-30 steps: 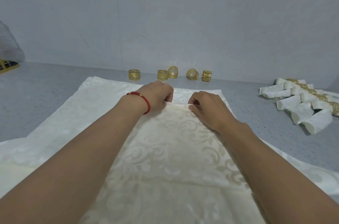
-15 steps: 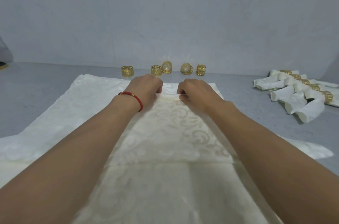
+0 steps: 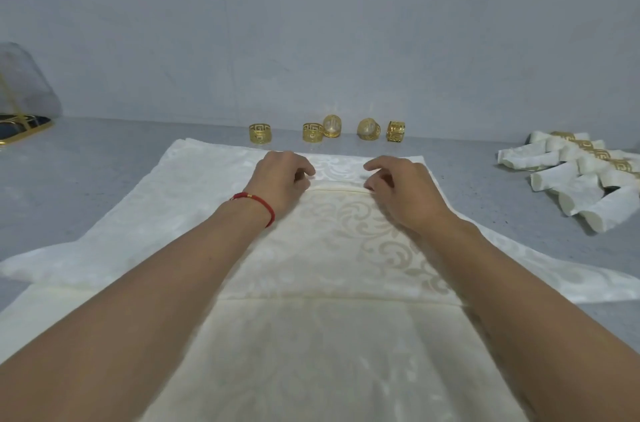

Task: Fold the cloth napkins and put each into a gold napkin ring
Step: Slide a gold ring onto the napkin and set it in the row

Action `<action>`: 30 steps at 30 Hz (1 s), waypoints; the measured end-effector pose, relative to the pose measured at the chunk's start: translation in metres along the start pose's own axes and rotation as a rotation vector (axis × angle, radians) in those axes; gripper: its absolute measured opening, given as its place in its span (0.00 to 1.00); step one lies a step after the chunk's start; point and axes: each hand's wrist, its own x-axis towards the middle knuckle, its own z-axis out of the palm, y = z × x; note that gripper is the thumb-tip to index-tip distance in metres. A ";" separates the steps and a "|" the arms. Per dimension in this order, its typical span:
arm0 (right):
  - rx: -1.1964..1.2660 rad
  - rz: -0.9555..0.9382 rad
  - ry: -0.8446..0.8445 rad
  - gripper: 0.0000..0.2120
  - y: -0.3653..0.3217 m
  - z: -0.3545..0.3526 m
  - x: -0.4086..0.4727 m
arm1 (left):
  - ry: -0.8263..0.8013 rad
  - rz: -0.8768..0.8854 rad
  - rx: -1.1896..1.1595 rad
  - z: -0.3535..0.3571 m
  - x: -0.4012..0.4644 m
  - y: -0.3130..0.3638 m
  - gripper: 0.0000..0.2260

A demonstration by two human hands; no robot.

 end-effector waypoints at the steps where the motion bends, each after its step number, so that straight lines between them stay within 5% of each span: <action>1: 0.061 0.034 -0.008 0.12 0.001 -0.001 0.000 | -0.025 0.011 0.005 0.001 -0.001 -0.001 0.06; 7: -0.085 0.094 -0.088 0.09 0.009 0.004 0.003 | -0.057 0.118 0.273 -0.002 -0.003 0.003 0.05; 11: -0.291 -0.053 -0.044 0.04 -0.002 -0.005 -0.002 | -0.066 0.200 0.423 -0.009 -0.010 0.010 0.09; 14: -0.378 -0.198 -0.058 0.10 -0.003 -0.010 -0.009 | -0.108 0.267 0.505 -0.017 -0.015 0.017 0.12; 18: -0.543 -0.251 -0.184 0.12 -0.012 -0.019 -0.012 | -0.269 0.202 0.412 -0.032 -0.019 0.016 0.14; 21: -0.355 -0.128 -0.219 0.09 -0.016 -0.023 -0.017 | -0.177 0.152 0.252 -0.030 -0.024 0.003 0.12; 25: -0.064 -0.037 -0.032 0.09 0.000 -0.018 -0.021 | 0.004 -0.005 -0.003 -0.022 -0.028 -0.008 0.12; 30: -0.156 -0.025 -0.155 0.09 0.012 -0.018 -0.015 | -0.133 0.051 0.108 -0.021 -0.023 -0.009 0.13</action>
